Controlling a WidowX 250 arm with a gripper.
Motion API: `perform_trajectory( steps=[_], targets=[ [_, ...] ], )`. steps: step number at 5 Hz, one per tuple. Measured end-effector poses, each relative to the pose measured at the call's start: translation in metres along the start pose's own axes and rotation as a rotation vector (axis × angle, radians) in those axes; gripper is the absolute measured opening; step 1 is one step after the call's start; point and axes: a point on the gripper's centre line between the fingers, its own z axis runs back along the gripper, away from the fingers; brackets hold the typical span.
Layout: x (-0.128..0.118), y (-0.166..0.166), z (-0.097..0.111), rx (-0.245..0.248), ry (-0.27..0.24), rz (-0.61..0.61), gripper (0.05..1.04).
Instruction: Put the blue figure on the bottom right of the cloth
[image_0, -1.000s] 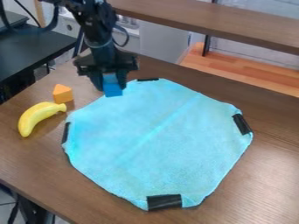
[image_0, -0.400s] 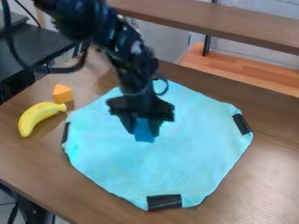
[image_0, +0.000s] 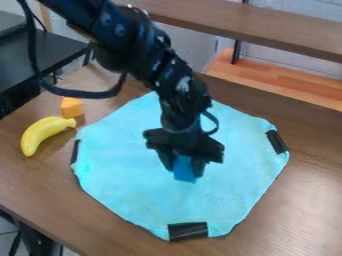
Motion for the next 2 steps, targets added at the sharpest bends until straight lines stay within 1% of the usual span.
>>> perform_trajectory(
  steps=[1, 2],
  targets=[
    [-0.0113, -0.0100, -0.0072, 0.010, 0.015, -0.026, 0.580],
    [-0.0196, -0.0090, -0.0161, 0.031, 0.056, -0.036, 0.627]
  ],
)
